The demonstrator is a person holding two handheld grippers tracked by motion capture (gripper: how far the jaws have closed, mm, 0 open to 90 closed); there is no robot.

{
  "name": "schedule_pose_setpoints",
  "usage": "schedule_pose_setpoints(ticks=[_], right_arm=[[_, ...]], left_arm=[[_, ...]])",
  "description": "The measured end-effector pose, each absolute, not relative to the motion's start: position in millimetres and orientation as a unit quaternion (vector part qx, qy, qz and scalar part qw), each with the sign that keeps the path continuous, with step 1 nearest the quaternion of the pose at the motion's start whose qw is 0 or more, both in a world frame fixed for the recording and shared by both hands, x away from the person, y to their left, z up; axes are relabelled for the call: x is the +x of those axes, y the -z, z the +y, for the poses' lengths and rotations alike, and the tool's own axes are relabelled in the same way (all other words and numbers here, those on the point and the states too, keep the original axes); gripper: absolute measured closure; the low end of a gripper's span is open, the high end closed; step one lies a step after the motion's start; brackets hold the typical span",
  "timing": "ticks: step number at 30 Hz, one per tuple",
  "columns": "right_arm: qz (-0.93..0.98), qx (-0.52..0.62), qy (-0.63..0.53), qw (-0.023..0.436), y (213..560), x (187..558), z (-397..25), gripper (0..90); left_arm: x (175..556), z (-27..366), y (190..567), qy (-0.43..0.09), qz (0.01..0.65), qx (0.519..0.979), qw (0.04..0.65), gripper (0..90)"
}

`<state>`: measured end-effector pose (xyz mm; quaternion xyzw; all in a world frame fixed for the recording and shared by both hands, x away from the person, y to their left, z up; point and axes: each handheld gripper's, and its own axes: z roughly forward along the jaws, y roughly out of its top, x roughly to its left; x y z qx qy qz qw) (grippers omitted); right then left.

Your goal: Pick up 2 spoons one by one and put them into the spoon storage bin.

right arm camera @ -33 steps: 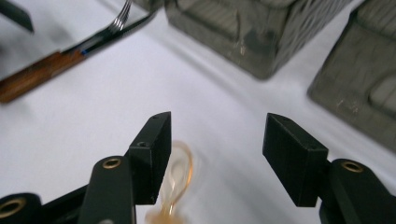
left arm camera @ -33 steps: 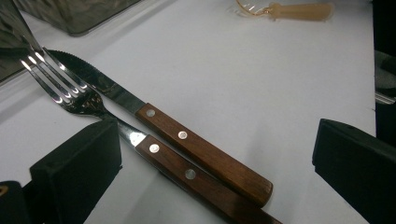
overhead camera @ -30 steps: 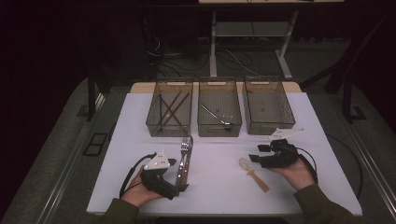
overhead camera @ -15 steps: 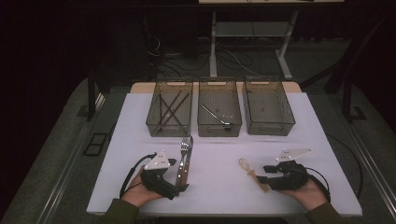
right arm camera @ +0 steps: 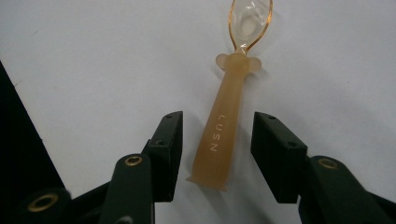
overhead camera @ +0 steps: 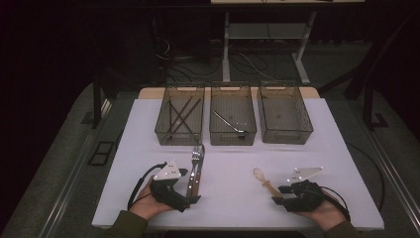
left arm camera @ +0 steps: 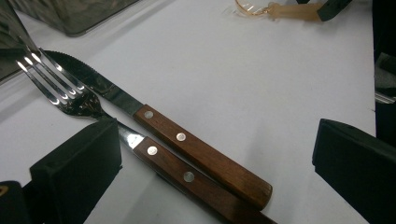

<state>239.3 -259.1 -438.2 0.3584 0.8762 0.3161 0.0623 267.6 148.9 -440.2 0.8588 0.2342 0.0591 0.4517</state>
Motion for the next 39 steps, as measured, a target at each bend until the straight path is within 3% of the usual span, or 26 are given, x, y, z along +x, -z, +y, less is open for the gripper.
schedule_pose_setpoints(ticks=[10,25,39], right_arm=[[0.893,0.336,-0.284,0.092,438.7,236.4,-251.1,59.8],[0.896,0.336,-0.277,0.085,437.1,238.7,-249.0,73.0],[0.892,0.345,-0.283,0.072,434.7,245.0,-251.6,74.0]], left_arm=[[267.1,147.9,440.4,-0.059,0.232,0.859,0.452,0.2],[266.6,147.2,440.2,-0.058,0.232,0.859,0.453,0.1],[266.6,147.0,440.0,-0.057,0.229,0.859,0.454,0.2]])
